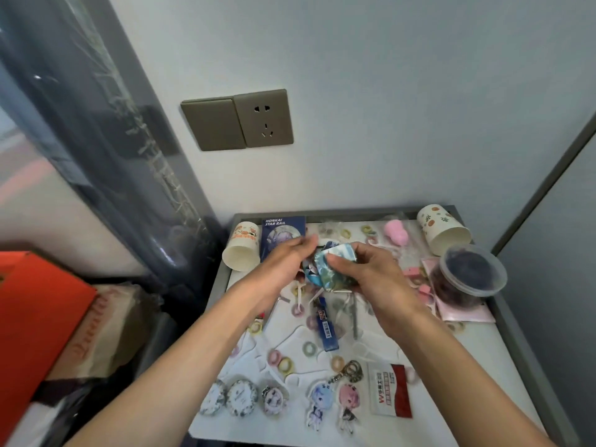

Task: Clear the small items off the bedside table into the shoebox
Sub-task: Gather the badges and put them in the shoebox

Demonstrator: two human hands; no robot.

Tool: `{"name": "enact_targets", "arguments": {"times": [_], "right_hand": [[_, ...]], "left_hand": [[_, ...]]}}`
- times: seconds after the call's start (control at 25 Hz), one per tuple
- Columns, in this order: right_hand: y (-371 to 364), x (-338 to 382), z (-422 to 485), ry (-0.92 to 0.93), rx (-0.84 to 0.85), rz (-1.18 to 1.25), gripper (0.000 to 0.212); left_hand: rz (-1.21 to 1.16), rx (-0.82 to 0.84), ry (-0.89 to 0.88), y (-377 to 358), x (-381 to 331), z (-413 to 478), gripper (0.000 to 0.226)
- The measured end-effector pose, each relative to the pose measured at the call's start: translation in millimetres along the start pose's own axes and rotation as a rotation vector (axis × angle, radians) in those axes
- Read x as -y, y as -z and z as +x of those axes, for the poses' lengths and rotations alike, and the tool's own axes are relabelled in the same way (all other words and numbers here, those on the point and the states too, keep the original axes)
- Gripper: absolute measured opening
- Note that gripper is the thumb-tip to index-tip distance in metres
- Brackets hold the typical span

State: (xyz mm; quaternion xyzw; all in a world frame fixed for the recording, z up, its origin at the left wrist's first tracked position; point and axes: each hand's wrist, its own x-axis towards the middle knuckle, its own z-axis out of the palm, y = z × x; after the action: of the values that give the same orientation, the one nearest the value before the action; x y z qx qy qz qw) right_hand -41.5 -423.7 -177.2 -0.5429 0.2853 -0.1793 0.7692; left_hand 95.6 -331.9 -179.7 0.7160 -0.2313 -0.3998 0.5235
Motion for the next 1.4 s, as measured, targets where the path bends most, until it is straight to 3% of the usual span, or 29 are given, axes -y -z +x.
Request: {"name": "enact_targets", "arguments": {"times": [0.04,0.12,0.2,0.32,0.52,0.68,1.04,1.2,1.32,1.4], "right_hand": [[0.9,2.2,0.7,-0.005,-0.047,0.007,0.015],[7.0,6.2,3.7,-0.016,-0.162,0.014,0.014],[12.8,8.5,7.1,-0.012,-0.224,0.036,0.012],[14.7,9.3,11.3,-0.014,-0.223,0.049,0.009],[14.3,8.5,17.0,-0.012,-0.2,0.027,0.008],[13.6,9.6,14.7,-0.007,-0.192,0.031,0.007],[16.4,11.2,7.8,0.004,-0.131,0.04,0.019],[15.3,11.7,2.9,0.047,-0.047,0.082,0.022],[11.2,10.8,-6.1,0.074,0.049,0.034,0.025],[6.1,5.6,-11.6,0.078,0.092,-0.039,0.029]], "left_hand": [[0.179,-0.038,-0.073,9.5,-5.1,9.6,0.033],[0.753,-0.192,-0.186,32.4,-14.3,40.8,0.035],[1.203,-0.194,-0.115,48.4,-21.6,71.7,0.059],[1.429,-0.043,0.008,54.8,-22.0,105.7,0.09],[1.564,-0.083,-0.089,53.8,-16.3,119.7,0.093],[1.526,-0.107,-0.146,53.1,-17.3,113.3,0.087],[1.352,-0.093,-0.175,50.5,-67.2,75.6,0.035],[0.778,-0.25,-0.363,52.6,-83.5,3.7,0.044],[0.466,-0.331,-0.433,48.3,-47.4,-54.6,0.02],[0.276,-0.34,-0.368,34.0,-11.5,-80.1,0.012]]}}
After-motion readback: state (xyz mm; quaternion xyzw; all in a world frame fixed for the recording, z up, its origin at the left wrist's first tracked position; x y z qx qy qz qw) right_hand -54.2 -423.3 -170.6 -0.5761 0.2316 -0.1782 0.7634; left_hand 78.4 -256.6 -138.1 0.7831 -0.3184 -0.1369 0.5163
